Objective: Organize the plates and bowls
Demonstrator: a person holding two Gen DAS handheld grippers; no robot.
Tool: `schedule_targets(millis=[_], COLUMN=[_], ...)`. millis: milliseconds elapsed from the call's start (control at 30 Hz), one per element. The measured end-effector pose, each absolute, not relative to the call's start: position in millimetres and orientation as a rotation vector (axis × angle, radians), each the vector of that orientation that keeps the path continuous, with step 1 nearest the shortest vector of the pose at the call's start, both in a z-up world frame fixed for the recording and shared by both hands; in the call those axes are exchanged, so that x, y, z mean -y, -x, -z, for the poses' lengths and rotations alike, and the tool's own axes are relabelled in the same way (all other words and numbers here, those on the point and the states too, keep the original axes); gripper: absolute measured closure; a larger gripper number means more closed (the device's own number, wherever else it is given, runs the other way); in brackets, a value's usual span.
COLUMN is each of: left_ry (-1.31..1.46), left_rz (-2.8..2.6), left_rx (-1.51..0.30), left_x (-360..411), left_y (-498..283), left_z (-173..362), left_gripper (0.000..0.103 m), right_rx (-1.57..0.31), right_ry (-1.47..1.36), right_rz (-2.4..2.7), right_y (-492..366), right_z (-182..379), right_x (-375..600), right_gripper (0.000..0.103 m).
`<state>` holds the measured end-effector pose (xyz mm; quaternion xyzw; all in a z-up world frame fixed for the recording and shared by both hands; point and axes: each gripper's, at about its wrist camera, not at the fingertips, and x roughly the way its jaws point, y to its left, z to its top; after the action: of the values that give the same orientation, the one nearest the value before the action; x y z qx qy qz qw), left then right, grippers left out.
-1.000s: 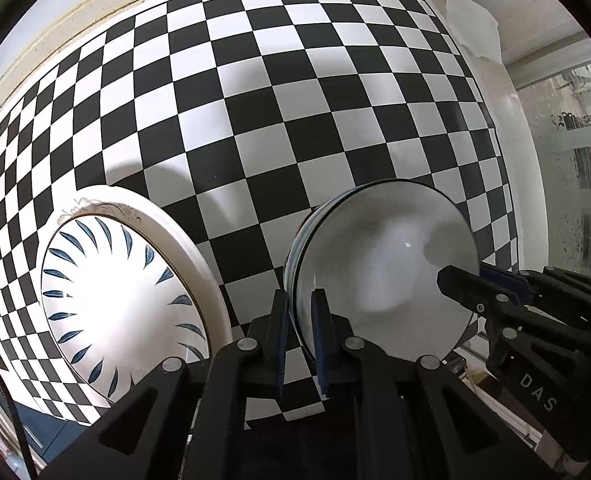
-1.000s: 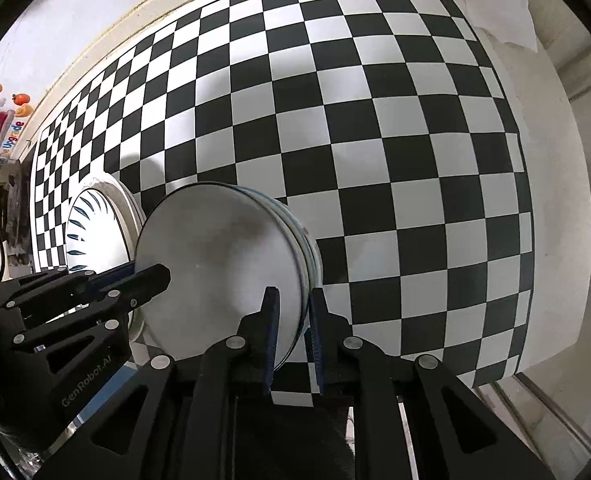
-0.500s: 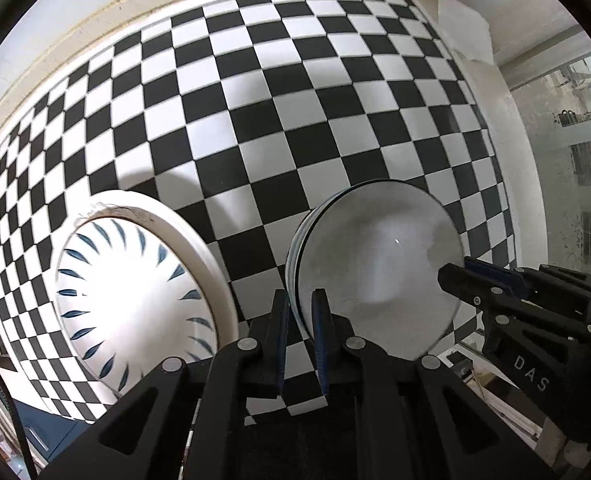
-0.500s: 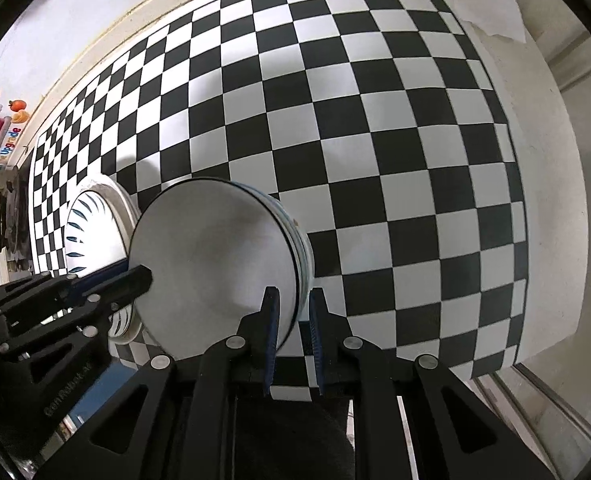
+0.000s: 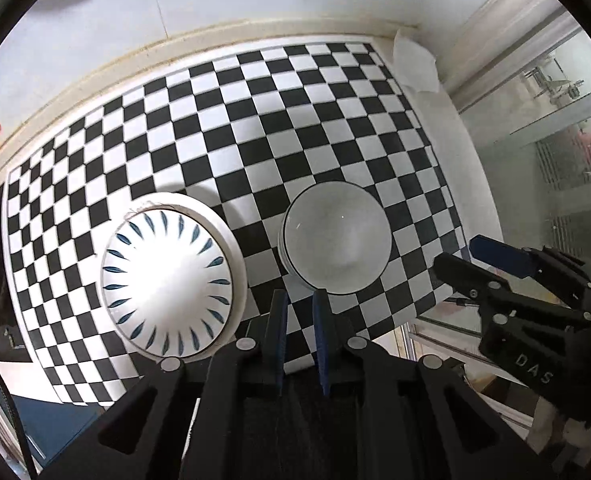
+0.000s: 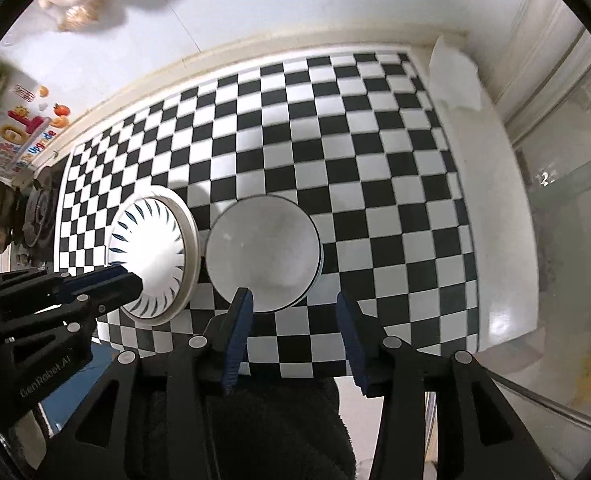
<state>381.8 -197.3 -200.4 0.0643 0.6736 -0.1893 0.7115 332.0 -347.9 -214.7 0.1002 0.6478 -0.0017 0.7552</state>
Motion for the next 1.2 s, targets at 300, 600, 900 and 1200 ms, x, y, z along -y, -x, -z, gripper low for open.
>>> schedule_targets(millis=[300, 600, 900, 1200], left_ry=[-0.148, -0.137, -0.148, -0.066], left_rz=[0.443, 0.441, 0.446, 0.457], left_rx=[-1.43, -1.401, -1.362, -1.384], left_x=[195.5, 192.0, 193.6, 191.7], left_y=[-369.0, -364.4, -359.0, -373.7], left_z=[157.9, 144.1, 132.9, 143.8], left_gripper=[0.091, 0.091, 0.091, 0.073], right_rx=[-1.349, -1.329, -1.317, -1.346], right_ry=[-0.198, -0.207, -0.205, -0.254], right_rz=[-0.006, 0.025, 0.026, -0.007], right_y=[-311.8, -300.3, -297.4, -304.9], right_z=[165.3, 145.6, 138.9, 150.9], right_x=[339.4, 350.4, 352.8, 357.1], right_gripper=[0.056, 0.056, 0.056, 0.028])
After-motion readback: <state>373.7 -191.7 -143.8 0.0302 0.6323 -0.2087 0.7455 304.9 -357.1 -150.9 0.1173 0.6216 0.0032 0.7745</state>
